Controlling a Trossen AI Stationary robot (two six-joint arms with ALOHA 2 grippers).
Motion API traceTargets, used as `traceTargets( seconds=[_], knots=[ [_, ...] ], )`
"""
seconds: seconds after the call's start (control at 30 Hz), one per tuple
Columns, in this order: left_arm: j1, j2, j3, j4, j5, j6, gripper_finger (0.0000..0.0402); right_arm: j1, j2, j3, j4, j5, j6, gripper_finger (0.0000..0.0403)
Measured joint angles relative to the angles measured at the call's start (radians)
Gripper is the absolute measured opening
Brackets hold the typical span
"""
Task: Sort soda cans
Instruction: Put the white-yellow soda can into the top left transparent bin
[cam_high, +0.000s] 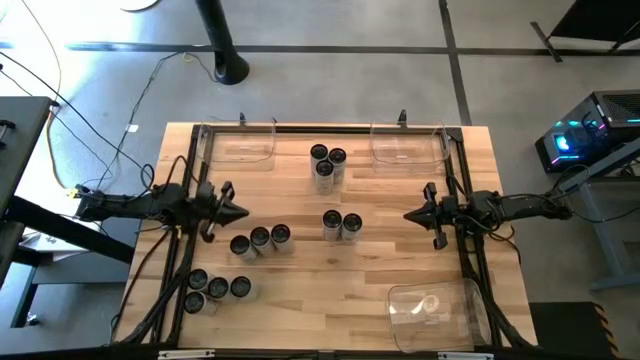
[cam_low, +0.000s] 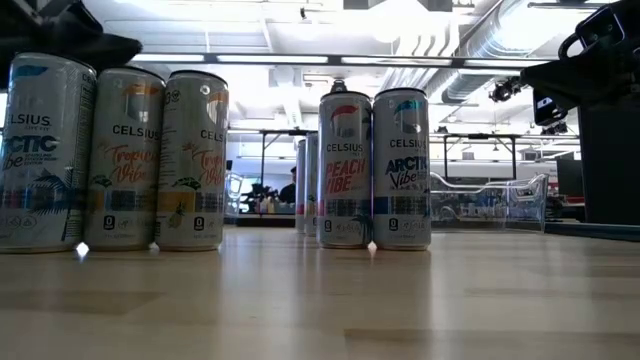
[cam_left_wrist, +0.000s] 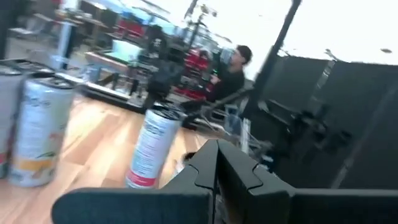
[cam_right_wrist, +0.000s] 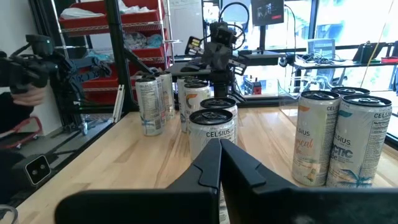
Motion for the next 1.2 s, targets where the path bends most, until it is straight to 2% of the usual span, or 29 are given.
traceTargets(
  seconds=[0.13,0.33,0.43,0.57,0.67,0.87,1.0,1.2],
  knots=[
    [0.0,0.004,0.0,0.091,-0.13,-0.003,0.0,0.0,0.0,0.0,0.0,0.0,0.0,0.0],
    [0.0,0.031,0.0,0.331,-0.113,0.148,0.0004,0.0,0.0,0.0,0.0,0.0,0.0,0.0],
    [0.0,0.061,0.0,0.351,-0.125,0.199,0.0023,0.0,0.0,0.0,0.0,0.0,0.0,0.0],
    [0.001,0.14,0.01,0.354,-0.207,0.238,0.0071,0.0,0.0,0.0,0.0,0.0,0.0,0.0],
    [0.001,0.231,0.056,0.367,-0.258,0.259,0.0118,0.0,0.0,0.0,0.0,0.0,0.0,0.0],
    [0.0,0.485,0.186,0.374,-0.274,0.287,0.02,0.0,0.0,0.0,0.0,0.0,0.0,0.0],
    [-0.001,0.695,0.267,0.415,-0.37,0.312,0.0219,0.0,0.0,0.0,0.0,0.0,0.0,0.0],
    [0.007,0.97,0.438,0.423,-0.395,0.387,0.0222,0.0,0.0,0.0,0.0,0.0,0.0,0.0]
  ],
)
